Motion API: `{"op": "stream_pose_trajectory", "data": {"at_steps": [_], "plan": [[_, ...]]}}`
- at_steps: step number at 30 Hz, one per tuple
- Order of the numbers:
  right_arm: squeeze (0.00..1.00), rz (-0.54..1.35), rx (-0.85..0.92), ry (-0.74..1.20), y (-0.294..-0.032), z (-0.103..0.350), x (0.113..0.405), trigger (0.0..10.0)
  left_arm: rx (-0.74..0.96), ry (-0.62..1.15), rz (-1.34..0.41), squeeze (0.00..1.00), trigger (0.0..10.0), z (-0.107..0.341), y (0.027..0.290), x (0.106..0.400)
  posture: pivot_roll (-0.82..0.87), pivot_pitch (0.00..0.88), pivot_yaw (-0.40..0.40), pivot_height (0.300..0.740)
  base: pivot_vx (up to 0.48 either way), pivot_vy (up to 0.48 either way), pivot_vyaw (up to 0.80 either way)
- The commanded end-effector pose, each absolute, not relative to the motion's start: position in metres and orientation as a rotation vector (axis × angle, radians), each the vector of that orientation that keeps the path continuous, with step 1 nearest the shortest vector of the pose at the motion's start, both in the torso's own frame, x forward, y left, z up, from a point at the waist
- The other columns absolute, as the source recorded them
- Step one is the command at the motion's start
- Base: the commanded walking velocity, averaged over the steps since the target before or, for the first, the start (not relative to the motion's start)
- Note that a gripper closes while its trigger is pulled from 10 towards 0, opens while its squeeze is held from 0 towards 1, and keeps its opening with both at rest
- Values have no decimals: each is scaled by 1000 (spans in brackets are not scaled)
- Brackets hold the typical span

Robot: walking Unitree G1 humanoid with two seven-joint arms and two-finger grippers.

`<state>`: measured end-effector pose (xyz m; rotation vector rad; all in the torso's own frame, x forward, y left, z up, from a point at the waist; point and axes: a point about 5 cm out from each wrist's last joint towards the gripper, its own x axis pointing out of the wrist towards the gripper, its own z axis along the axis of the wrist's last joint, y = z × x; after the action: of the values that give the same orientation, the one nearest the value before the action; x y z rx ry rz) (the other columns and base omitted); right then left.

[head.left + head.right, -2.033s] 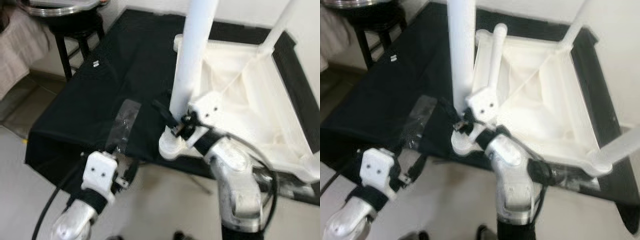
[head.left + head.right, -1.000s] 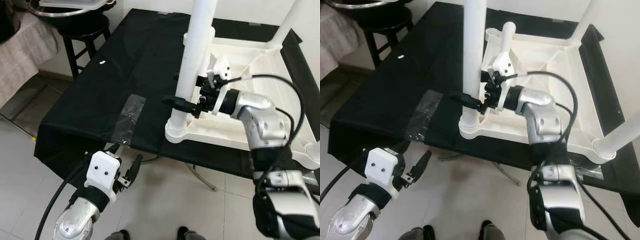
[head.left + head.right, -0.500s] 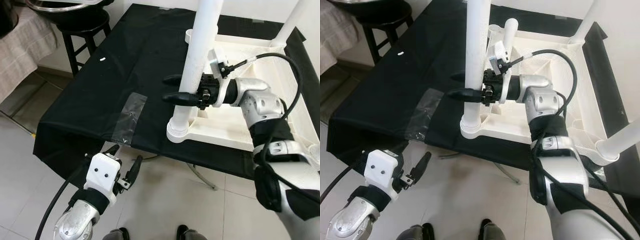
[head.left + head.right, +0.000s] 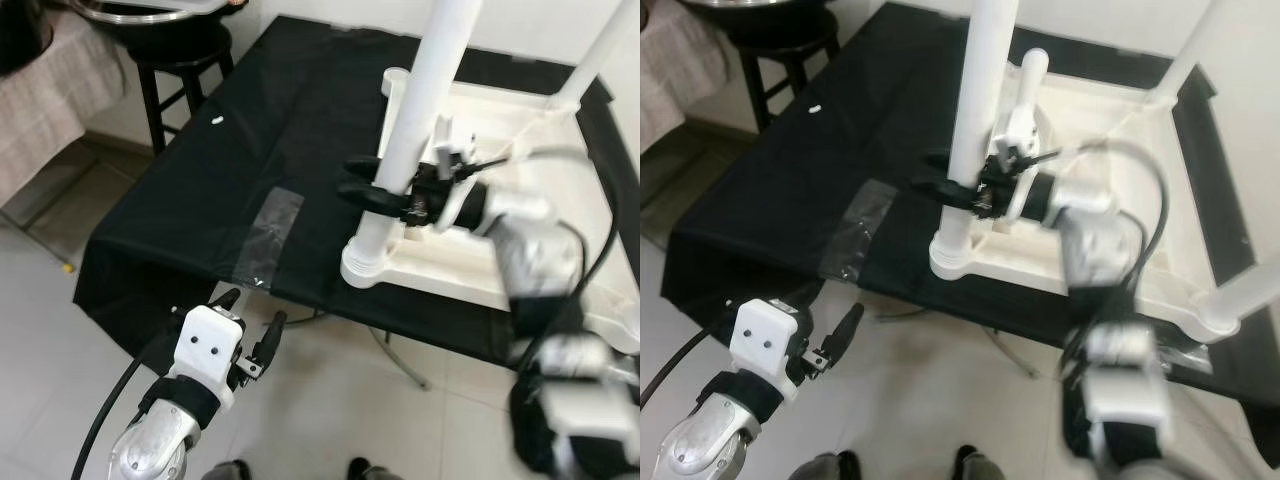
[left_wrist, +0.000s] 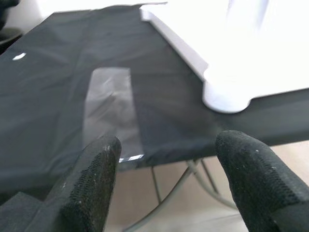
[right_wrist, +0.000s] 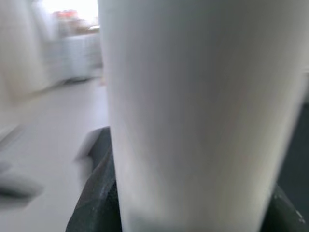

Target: Building children table

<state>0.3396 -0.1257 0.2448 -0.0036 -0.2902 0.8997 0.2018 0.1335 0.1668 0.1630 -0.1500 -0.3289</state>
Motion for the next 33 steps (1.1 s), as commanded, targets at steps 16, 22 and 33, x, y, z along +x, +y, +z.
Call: {"op": "stream_pose_trajectory", "data": {"at_steps": [16, 22, 33], "plan": [[537, 408, -19, -99, -73, 197, 309, 10000, 187, -138, -342, 0, 10000, 163, 139, 210, 40, 215, -18, 740, 0, 0, 0], [1000, 591, 30, -179, -96, 235, 330, 10000, 187, -141, -340, 0, 10000, 164, 139, 211, 43, 211, -29, 740, 0, 0, 0], [0, 1258, -87, -246, -120, 275, 346, 10000, 181, -143, -339, 0, 10000, 164, 137, 206, 71, 228, -29, 740, 0, 0, 0]]}}
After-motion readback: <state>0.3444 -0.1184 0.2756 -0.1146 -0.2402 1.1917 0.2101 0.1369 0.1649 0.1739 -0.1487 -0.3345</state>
